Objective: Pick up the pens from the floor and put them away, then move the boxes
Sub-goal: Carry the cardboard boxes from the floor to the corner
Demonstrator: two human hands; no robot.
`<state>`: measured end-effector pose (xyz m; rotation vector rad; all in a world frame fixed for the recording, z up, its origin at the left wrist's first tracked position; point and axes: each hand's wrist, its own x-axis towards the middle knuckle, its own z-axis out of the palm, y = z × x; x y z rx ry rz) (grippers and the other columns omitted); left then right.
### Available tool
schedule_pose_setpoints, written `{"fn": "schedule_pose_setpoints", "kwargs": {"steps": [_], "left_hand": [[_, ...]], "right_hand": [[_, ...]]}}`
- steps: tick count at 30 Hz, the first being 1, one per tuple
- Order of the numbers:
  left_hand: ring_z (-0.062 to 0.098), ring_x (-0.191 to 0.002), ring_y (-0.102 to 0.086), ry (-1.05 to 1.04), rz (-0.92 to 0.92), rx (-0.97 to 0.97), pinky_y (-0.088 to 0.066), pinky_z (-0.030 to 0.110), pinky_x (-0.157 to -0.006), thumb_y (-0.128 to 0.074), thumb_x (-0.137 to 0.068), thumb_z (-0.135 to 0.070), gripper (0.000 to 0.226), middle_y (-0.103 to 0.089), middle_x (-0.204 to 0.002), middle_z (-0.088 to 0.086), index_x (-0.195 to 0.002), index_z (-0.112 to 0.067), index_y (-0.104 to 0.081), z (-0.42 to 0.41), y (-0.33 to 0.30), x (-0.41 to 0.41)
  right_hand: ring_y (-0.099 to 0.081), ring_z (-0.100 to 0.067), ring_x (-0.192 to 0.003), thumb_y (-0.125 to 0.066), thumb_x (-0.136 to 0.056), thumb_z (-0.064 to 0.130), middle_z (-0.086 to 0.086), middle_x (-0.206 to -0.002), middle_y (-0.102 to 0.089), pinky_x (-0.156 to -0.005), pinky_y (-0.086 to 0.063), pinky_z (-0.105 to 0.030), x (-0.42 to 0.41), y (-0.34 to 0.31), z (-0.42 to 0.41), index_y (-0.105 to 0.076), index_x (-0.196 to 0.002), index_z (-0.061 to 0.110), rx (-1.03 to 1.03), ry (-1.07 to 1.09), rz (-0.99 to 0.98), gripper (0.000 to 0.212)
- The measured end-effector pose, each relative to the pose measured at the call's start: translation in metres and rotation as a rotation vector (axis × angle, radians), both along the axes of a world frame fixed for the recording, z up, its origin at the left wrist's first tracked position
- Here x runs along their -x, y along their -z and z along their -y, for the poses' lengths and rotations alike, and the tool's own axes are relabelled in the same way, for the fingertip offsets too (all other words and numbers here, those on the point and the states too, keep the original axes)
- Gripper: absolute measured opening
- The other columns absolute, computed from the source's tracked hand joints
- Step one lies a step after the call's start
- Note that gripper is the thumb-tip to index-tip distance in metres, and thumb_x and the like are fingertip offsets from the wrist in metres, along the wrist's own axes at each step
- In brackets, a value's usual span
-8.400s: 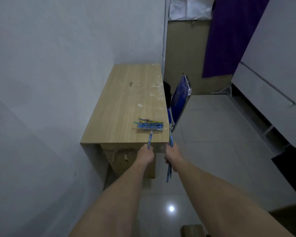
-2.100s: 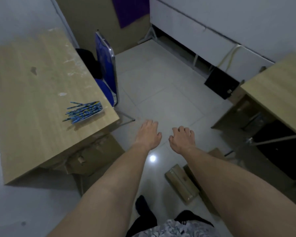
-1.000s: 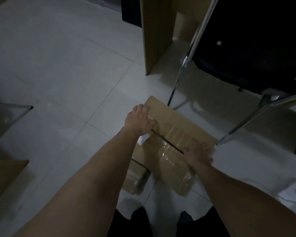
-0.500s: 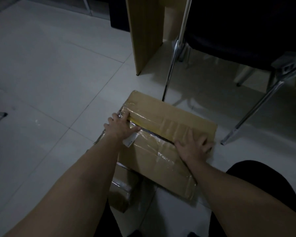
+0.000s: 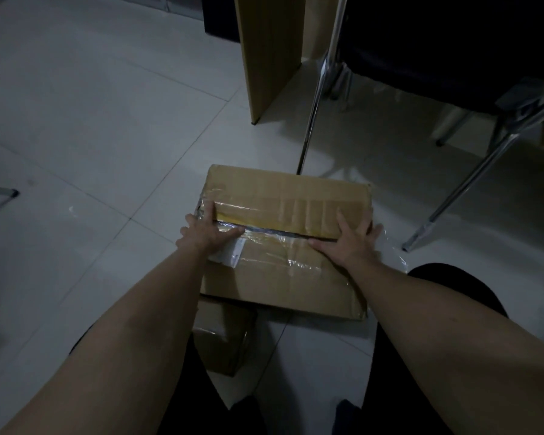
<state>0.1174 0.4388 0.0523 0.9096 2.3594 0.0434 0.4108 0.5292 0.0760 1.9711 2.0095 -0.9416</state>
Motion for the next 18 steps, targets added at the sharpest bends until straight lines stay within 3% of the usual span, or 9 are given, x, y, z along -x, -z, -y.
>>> {"fn": "schedule_pose_setpoints", "kwargs": {"steps": [3, 6, 9, 11, 18], "left_hand": [[0.051, -0.132, -0.027, -0.011, 0.034, -0.015, -0.034, 0.061, -0.105, -0.062, -0.055, -0.088, 0.12, -0.016, -0.15, 0.018, -0.147, -0.051, 0.006, 0.004, 0.004, 0.001], [0.053, -0.134, -0.026, 0.001, 0.058, 0.0, -0.033, 0.059, -0.107, -0.064, -0.057, -0.085, 0.121, -0.014, -0.151, 0.02, -0.147, -0.054, 0.012, 0.002, 0.004, 0.005], [0.053, -0.137, -0.027, 0.014, 0.104, 0.0, -0.033, 0.056, -0.11, -0.068, -0.057, -0.082, 0.125, -0.01, -0.154, 0.025, -0.147, -0.055, 0.014, -0.001, 0.002, 0.014], [0.052, -0.137, -0.028, 0.022, 0.128, -0.013, -0.033, 0.054, -0.111, -0.069, -0.052, -0.082, 0.128, -0.012, -0.154, 0.029, -0.147, -0.056, 0.013, -0.002, 0.0, 0.018], [0.05, -0.132, -0.038, -0.007, 0.122, -0.069, -0.04, 0.056, -0.105, -0.075, -0.055, -0.076, 0.127, -0.027, -0.147, 0.023, -0.15, -0.052, 0.006, -0.002, -0.001, 0.013]], "right_hand": [[-0.015, -0.04, -0.144, -0.074, -0.063, 0.072, -0.005, -0.157, 0.029, -0.112, -0.029, -0.047, -0.002, 0.003, 0.003, -0.004, -0.154, 0.045, -0.013, 0.081, -0.087, 0.117], [-0.019, -0.039, -0.145, -0.079, -0.06, 0.068, -0.008, -0.159, 0.023, -0.114, -0.027, -0.042, -0.006, 0.019, -0.006, -0.002, -0.153, 0.048, -0.017, 0.134, -0.132, 0.122], [-0.023, -0.037, -0.144, -0.082, -0.046, 0.073, -0.011, -0.161, -0.005, -0.116, -0.029, -0.046, -0.011, 0.03, -0.016, 0.003, -0.149, 0.054, 0.045, 0.18, -0.19, 0.134], [-0.023, -0.037, -0.143, -0.081, -0.037, 0.077, -0.012, -0.158, -0.008, -0.116, -0.029, -0.049, -0.014, 0.032, -0.018, 0.003, -0.147, 0.057, 0.058, 0.191, -0.198, 0.14], [-0.03, -0.036, -0.139, -0.079, -0.039, 0.077, -0.015, -0.154, -0.021, -0.114, -0.032, -0.05, -0.014, 0.032, -0.018, -0.002, -0.149, 0.053, 0.041, 0.183, -0.21, 0.136]]}}
